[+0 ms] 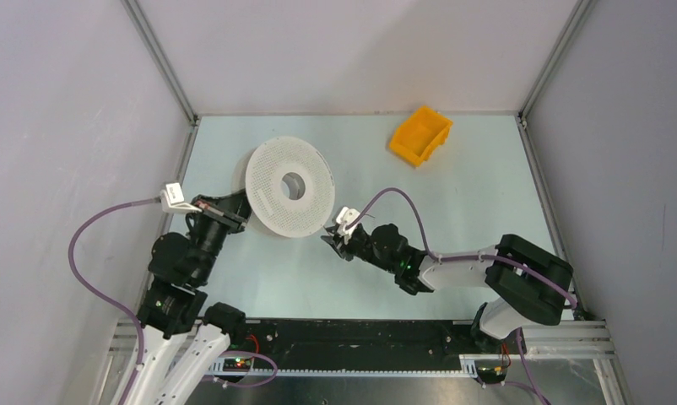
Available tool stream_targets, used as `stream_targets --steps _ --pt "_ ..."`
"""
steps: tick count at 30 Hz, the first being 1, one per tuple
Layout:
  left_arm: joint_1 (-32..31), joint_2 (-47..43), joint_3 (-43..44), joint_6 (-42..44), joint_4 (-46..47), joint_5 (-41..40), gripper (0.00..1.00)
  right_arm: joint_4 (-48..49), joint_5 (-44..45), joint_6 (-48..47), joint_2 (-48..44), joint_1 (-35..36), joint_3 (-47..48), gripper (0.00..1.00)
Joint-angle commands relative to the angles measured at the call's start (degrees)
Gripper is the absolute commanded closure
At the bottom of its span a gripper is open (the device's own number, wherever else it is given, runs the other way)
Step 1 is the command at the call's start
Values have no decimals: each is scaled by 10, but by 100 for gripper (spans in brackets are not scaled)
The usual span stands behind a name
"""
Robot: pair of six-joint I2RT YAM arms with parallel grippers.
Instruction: Wrap the cables
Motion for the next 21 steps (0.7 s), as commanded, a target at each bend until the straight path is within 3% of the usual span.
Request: stream_targets --steps 1,6,13,16,19,21 --pt "6 -15 -4 -41 49 -25 100 24 85 -50 -6 24 -2 69" --pt "6 -26 -14 -56 49 -32 100 44 155 -90 0 39 -3 73" --pt "6 -37 -19 -59 41 -47 100 74 175 -100 1 45 -18 90" --pt "6 -39 -21 -60 40 -48 100 75 151 -90 -8 43 -23 100" --pt "6 -40 -20 -55 41 -48 100 57 104 -56 -42 32 -28 100" --pt "6 -40 -17 -43 40 -47 100 26 17 -1 -78 5 -29 100"
